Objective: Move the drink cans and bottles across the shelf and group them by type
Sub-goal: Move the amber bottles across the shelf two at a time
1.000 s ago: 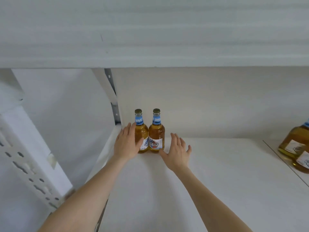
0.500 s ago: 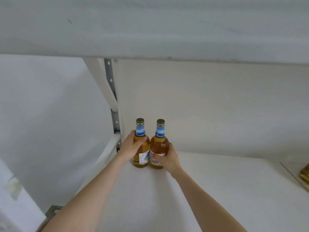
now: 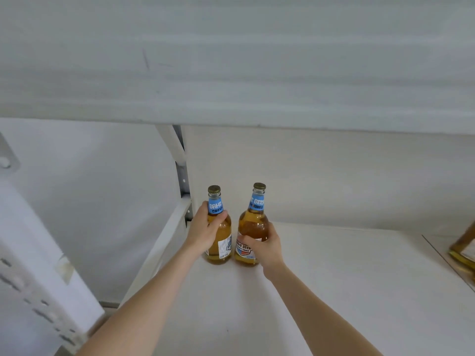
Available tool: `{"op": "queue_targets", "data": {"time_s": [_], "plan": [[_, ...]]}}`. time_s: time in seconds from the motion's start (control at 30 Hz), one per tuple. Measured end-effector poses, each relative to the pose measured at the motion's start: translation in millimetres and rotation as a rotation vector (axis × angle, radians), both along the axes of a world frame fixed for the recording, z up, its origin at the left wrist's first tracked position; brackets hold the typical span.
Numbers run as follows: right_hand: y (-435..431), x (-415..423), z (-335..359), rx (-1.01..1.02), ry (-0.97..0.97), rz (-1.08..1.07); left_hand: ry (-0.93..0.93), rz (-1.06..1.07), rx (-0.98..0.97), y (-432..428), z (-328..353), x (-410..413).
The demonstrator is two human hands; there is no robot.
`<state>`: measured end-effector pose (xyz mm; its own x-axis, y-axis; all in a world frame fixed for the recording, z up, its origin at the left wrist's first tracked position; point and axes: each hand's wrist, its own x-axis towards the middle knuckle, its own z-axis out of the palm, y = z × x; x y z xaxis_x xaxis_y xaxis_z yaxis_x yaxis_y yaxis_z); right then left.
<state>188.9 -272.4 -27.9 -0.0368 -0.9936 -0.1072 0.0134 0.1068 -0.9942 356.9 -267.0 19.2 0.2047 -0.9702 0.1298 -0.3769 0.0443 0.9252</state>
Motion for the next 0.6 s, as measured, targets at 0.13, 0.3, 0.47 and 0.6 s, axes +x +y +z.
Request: {"op": "queue_targets", "data": {"time_s": [0.13,0.3,0.47,0.6], "plan": [[22.4,-7.4,4.5,0.072,-0.065,-0.029,0.087,0.034,0.036,19.4,1.3,-1.1],[49.6,-15.0,6.4,0.110,-0.130,-0.064,0.185,0.033,0.081,48.7,3.7,1.8],[76.4,-19.3,12.1,0.125,-0.165,-0.091,0.203,0.005,0.103,77.7,2.5,3.0],[102.7,-22.2,16.0,0.116,-0.167,-0.116,0.215,-0.026,0.120,101.9,3.9,4.5]]}}
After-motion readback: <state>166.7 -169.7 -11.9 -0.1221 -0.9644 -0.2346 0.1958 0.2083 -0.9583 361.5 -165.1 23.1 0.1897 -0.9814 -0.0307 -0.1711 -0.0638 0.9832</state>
